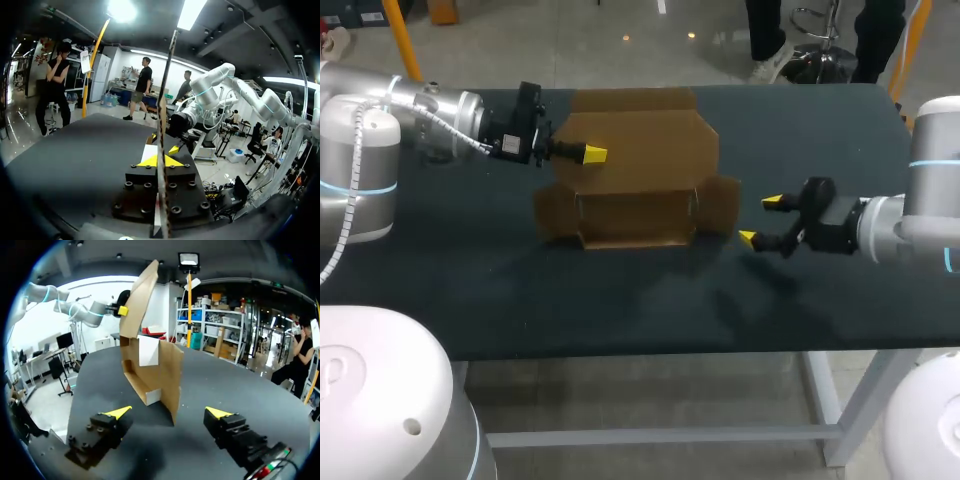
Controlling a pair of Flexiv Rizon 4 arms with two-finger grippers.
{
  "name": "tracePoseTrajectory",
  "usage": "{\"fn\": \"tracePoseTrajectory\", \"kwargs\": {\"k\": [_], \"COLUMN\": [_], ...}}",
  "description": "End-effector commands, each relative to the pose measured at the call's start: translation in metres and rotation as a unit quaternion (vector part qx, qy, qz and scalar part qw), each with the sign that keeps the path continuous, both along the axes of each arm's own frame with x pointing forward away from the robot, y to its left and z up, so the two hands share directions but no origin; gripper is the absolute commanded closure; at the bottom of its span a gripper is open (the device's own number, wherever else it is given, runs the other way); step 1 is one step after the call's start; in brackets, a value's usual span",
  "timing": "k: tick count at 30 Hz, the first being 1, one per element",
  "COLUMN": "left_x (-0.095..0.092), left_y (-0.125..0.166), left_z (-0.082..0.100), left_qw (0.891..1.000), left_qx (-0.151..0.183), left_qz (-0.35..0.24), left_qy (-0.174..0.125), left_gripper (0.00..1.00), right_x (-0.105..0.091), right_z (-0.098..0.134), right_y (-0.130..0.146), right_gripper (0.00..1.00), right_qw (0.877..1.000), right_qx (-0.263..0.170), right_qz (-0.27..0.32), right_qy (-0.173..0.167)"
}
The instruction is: Assemble the packaging by folding the flat box into shape, placing the metal phone stand inside, and closing the box properly
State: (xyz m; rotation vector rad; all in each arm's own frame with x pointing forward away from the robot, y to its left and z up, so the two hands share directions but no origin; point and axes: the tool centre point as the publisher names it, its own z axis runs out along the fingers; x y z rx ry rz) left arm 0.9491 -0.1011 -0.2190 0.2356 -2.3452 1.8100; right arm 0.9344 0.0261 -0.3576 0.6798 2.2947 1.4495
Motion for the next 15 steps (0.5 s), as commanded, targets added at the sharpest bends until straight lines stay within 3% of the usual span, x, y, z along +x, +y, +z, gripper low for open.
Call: {"fn": "tracePoseTrajectory", "kwargs": {"k": [1, 4, 8, 9, 11, 12, 15], "left_x": [0.0, 0.0, 0.0, 0.0, 0.0, 0.0, 0.0], "left_y": [0.001, 0.001, 0.001, 0.001, 0.001, 0.001, 0.001], "left_z": [-0.003, -0.003, -0.003, -0.003, -0.003, -0.003, -0.003], "left_qw": [1.0, 1.0, 1.0, 1.0, 1.0, 1.0, 1.0], "left_qx": [0.001, 0.001, 0.001, 0.001, 0.001, 0.001, 0.001], "left_qz": [-0.001, -0.001, -0.001, -0.001, -0.001, -0.001, -0.001], "left_qy": [0.001, 0.001, 0.001, 0.001, 0.001, 0.001, 0.001], "left_gripper": [1.0, 1.0, 1.0, 1.0, 1.0, 1.0, 1.0], "right_x": [0.018, 0.026, 0.036, 0.036, 0.038, 0.039, 0.04], "right_z": [-0.007, -0.009, -0.012, -0.013, -0.015, -0.015, -0.016], "right_y": [0.012, 0.017, 0.026, 0.028, 0.031, 0.032, 0.034], "right_gripper": [0.0, 0.02, 0.16, 0.22, 0.45, 0.52, 0.62], "right_qw": [1.0, 1.0, 1.0, 1.0, 1.0, 1.0, 1.0], "right_qx": [0.0, 0.004, 0.003, 0.003, 0.003, 0.003, 0.004], "right_qz": [0.007, 0.01, 0.016, 0.017, 0.018, 0.019, 0.02], "right_qy": [0.004, 0.004, 0.005, 0.006, 0.006, 0.007, 0.008]}}
